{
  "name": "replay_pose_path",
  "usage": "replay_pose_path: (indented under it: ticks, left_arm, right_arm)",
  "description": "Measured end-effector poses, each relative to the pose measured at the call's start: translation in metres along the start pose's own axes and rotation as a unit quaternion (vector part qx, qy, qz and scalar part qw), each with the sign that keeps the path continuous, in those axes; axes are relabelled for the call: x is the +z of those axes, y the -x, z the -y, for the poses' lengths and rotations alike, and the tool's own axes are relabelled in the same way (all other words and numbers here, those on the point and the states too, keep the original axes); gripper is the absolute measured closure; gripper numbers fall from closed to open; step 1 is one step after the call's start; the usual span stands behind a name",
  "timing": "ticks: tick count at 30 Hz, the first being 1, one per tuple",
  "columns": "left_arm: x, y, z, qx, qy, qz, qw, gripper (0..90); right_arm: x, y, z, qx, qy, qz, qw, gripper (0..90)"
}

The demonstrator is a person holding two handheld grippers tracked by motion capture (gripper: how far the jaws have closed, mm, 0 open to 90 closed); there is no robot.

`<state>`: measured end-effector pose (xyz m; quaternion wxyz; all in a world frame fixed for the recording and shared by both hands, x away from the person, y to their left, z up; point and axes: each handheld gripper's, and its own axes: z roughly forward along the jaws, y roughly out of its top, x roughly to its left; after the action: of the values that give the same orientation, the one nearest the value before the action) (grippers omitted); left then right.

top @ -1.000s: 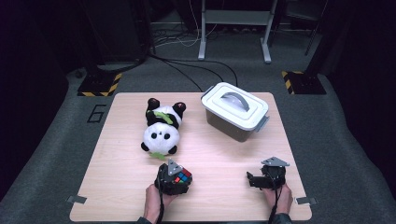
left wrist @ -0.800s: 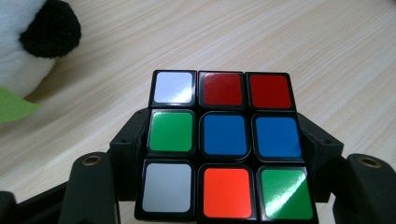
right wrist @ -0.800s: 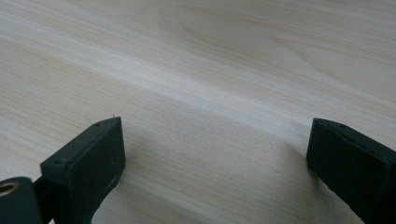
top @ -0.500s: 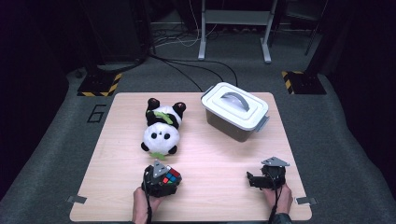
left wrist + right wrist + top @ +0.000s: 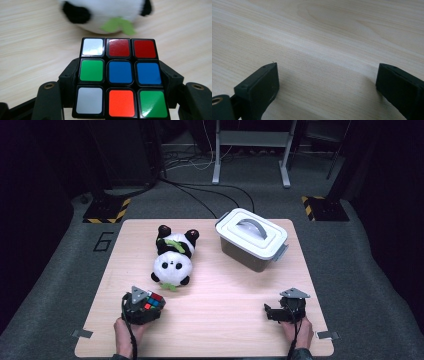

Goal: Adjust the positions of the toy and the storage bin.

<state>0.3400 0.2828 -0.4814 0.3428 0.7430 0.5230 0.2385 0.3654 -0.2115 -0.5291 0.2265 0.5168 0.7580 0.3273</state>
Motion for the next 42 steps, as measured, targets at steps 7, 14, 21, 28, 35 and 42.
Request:
replay_pose_path:
  ticks: [7, 14, 21, 28, 35, 42]
  left_arm:
    - [0.0, -0.048, -0.008, -0.04, 0.002, -0.043, 0.9983, 33.9]
    - [0.004, -0.084, -0.018, -0.054, -0.007, -0.075, 0.9957, 33.9]
    - [0.013, -0.102, -0.023, -0.066, -0.019, -0.092, 0.9934, 33.9]
    - [0.023, -0.127, -0.023, -0.086, -0.021, -0.086, 0.9923, 33.9]
    - [0.032, -0.136, -0.02, -0.096, -0.022, -0.084, 0.9916, 33.9]
    - [0.044, -0.139, -0.018, -0.092, -0.038, -0.088, 0.9911, 33.9]
  right_arm:
    - [0.0, 0.0, 0.0, -0.001, 0.0, 0.0, 1.0, 4.3]
    - [0.0, 0.0, 0.0, 0.001, 0.002, 0.002, 1.0, 4.7]
    - [0.0, 0.0, 0.0, 0.0, 0.002, 0.001, 1.0, 4.8]
    - [0.0, 0.0, 0.0, -0.002, 0.001, -0.003, 1.0, 5.1]
    - [0.0, 0.0, 0.0, -0.002, 0.002, -0.003, 1.0, 5.1]
    - [0.0, 0.0, 0.0, -0.001, 0.002, -0.002, 1.0, 5.2]
